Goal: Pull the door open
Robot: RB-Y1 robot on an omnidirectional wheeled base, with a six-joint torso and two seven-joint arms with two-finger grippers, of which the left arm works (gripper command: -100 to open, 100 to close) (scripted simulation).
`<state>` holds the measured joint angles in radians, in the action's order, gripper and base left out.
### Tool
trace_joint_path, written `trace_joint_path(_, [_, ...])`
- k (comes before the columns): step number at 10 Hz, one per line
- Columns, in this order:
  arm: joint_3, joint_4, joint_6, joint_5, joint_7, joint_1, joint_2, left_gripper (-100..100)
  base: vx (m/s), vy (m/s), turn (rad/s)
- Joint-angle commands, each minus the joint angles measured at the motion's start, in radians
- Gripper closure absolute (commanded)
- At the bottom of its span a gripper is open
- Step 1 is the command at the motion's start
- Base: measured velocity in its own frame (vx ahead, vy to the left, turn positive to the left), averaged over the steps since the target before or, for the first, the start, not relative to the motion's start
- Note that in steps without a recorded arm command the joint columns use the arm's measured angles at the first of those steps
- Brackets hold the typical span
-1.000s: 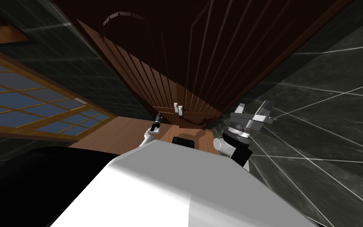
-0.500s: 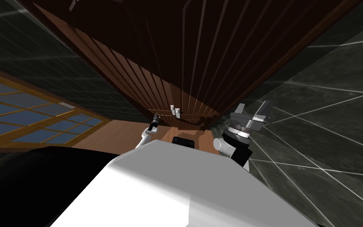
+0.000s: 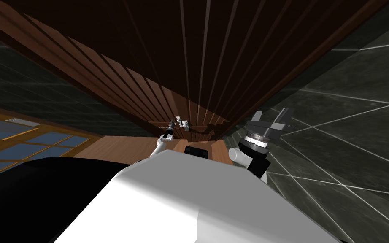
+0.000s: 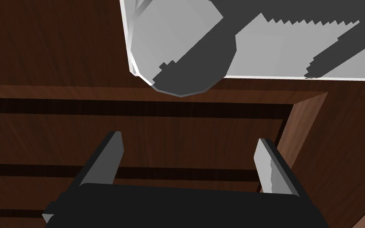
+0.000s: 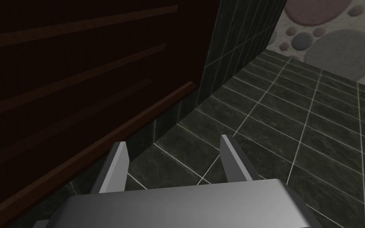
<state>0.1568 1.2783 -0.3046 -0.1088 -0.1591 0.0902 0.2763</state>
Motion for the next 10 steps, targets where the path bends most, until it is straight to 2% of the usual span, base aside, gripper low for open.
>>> trace_joint_path(1, [-0.025,0.006,-0.004,0.002,-0.001,-0.015,-0.016,-100,0.151,-0.146,-0.117])
trace_joint_path(2, [-0.015,0.002,-0.002,0.002,0.000,-0.011,-0.010,-100,0.070,-0.061,-0.018])
trace_joint_path(3, [-0.015,0.002,-0.002,0.002,0.000,-0.011,-0.010,100,-0.007,0.004,0.022])
trace_joint_path(8, [-0.015,0.002,-0.002,0.002,0.000,-0.011,-0.010,100,-0.013,0.009,-0.011])
trace_joint_path(9, [0.004,-0.006,-0.001,-0.001,-0.001,0.005,0.007,100,-0.074,0.066,0.130])
trace_joint_path(10, [0.011,-0.009,-0.001,-0.002,-0.002,0.010,0.014,100,-0.161,0.126,0.131])
